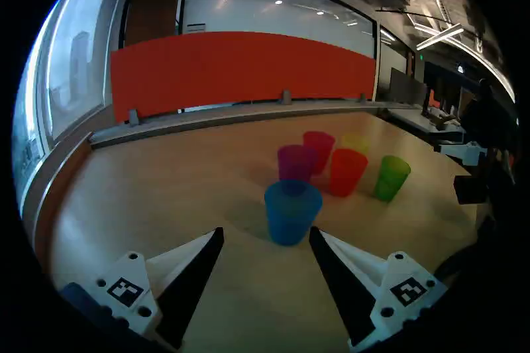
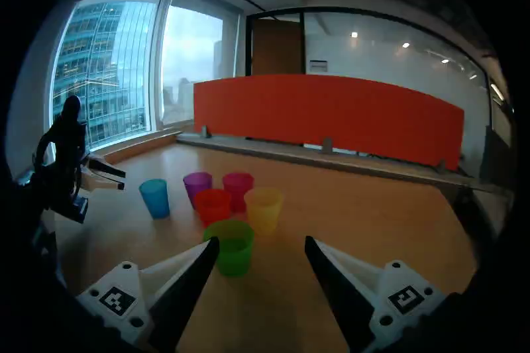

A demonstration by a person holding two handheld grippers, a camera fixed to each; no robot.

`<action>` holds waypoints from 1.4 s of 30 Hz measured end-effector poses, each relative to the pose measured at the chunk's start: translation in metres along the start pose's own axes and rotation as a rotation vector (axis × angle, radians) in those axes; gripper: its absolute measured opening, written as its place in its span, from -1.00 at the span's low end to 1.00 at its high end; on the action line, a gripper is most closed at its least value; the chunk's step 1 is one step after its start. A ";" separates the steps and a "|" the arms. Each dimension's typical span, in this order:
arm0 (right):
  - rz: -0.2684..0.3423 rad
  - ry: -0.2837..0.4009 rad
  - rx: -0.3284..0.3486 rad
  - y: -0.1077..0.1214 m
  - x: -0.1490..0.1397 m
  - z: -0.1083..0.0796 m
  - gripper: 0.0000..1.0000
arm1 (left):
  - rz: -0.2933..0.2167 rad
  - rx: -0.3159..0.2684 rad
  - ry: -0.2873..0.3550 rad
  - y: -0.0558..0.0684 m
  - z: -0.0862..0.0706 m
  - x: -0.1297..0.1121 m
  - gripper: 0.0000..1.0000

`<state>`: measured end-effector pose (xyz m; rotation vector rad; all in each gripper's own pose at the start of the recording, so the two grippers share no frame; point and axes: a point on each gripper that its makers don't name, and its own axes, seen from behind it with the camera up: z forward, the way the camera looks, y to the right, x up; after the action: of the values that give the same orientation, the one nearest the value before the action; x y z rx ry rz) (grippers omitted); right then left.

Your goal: Pour water

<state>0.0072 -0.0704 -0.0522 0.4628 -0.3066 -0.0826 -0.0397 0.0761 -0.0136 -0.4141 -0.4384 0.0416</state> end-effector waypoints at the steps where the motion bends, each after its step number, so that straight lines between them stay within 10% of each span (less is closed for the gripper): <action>1: 0.001 0.011 -0.018 0.003 0.002 -0.001 1.00 | -0.007 0.011 0.013 -0.001 0.000 0.002 0.92; 23: 0.044 0.252 -0.368 0.057 0.045 -0.012 0.99 | -0.025 0.260 0.256 -0.022 -0.015 0.038 0.92; 42: 0.088 0.324 -0.422 0.056 0.060 -0.013 1.00 | 0.001 0.378 0.380 -0.032 -0.027 0.059 0.92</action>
<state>0.0686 -0.0240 -0.0216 0.0397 0.0132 0.0149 0.0237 0.0438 0.0005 -0.0449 -0.0503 0.0445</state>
